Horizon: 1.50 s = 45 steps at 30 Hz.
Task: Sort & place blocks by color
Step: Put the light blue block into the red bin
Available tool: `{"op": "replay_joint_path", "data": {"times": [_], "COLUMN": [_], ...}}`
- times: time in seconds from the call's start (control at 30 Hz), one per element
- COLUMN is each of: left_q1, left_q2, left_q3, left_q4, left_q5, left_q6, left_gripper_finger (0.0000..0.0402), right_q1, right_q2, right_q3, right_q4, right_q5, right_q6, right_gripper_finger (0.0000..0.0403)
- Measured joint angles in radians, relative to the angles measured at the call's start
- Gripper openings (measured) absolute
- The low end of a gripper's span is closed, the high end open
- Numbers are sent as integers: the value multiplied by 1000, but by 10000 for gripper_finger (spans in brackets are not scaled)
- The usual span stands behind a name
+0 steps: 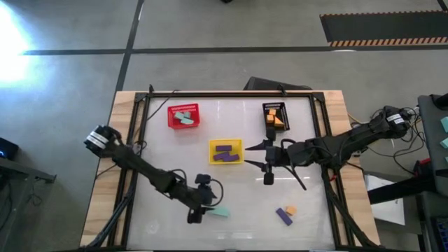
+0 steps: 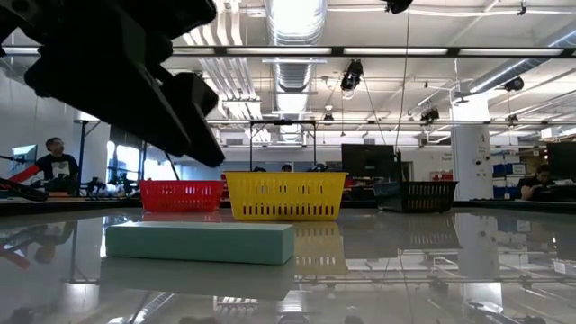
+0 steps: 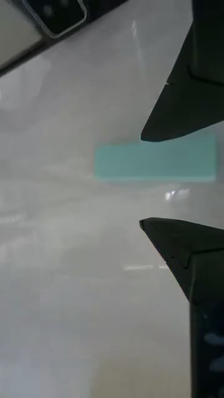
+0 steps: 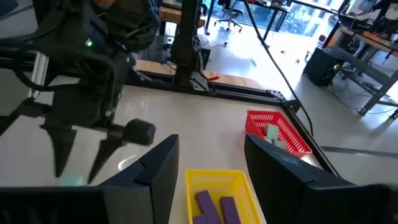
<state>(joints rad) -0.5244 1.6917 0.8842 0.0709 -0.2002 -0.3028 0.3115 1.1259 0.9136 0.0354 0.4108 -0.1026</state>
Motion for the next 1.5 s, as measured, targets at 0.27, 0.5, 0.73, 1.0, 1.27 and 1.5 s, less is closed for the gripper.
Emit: {"op": "replay_joint_path", "data": {"times": [0.27, 0.5, 0.73, 1.0, 1.27, 1.5], "left_q1": [-1, -5, -3, -3, -3, -3], "left_q2": [103, 107, 107, 166, 202, 203], "left_q3": [75, 83, 77, 72, 70, 58], "left_q4": [-2, -2, -2, 61, 116, 147], "left_q5": [52, 52, 49, 36, 37, 33], "left_q6": [-90, -107, -102, -75, -74, -57], "left_gripper_finger": [196, 201, 250, 255, 231, 179], "right_q1": [0, 0, 0, 0, 0, 0], "right_q2": [0, -2, -4, -5, -5, -5], "right_q3": [-6, -15, -15, -17, -20, -23], "right_q4": [0, -1, -3, -2, -4, -4], "right_q5": [0, 0, 0, 0, 0, 0], "right_q6": [-29, -48, -49, -48, -48, -48], "right_gripper_finger": [173, 173, 173, 173, 173, 173]}}
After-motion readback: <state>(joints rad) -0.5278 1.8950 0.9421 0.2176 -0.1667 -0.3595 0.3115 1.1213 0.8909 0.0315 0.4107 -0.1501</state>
